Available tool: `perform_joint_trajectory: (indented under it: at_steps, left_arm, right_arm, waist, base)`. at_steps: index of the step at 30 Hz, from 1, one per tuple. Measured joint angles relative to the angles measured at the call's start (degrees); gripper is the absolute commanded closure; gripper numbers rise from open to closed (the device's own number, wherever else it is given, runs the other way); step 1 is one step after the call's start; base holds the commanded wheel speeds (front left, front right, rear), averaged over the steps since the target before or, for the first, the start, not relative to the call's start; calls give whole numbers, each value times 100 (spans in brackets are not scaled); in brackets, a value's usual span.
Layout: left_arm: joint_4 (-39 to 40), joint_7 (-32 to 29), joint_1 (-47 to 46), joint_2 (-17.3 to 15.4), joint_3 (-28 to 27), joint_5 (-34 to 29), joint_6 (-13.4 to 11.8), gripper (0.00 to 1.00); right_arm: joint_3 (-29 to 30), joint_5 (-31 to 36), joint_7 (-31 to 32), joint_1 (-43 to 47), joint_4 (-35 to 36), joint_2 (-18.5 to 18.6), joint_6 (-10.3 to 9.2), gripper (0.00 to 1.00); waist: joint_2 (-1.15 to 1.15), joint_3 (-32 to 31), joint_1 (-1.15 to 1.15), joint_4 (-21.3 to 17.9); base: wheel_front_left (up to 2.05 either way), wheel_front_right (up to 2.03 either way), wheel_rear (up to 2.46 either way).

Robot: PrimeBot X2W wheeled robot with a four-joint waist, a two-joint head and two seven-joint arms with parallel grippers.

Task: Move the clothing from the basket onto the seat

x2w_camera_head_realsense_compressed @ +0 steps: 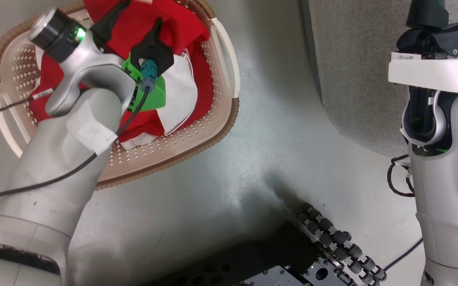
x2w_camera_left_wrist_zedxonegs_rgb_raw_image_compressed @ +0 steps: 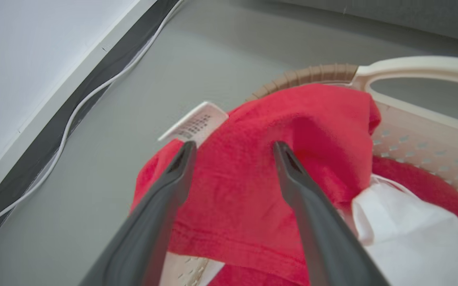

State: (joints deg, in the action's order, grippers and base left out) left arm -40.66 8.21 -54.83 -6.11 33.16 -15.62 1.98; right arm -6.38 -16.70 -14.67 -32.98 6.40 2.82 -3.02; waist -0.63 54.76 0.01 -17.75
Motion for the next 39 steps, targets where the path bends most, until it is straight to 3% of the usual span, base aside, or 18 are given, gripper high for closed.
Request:
perform_joint_trajectory:
  at_steps: [8, 19, 39]
  left_arm:
    - [-259, 151, -261, 22, 71, -88, -77, 0]
    - [-532, 252, -396, 80, -111, -56, -452, 0]
    - [-1127, 253, -806, 103, 458, -476, -248, 0]
  right_arm:
    - [-79, -53, 0, -8, -40, 0, -47, 0]
    - [-163, -127, 0, -8, -64, 0, -70, 0]
    - [-346, -200, 0, -12, -110, -1, -118, 0]
  waist:
    - [0, 55, 0, -79]
    - [0, 82, 0, -135]
    - [0, 137, -1, -280]
  base:
    - [0, 0, 0]
    - [0, 0, 0]
    - [0, 0, 0]
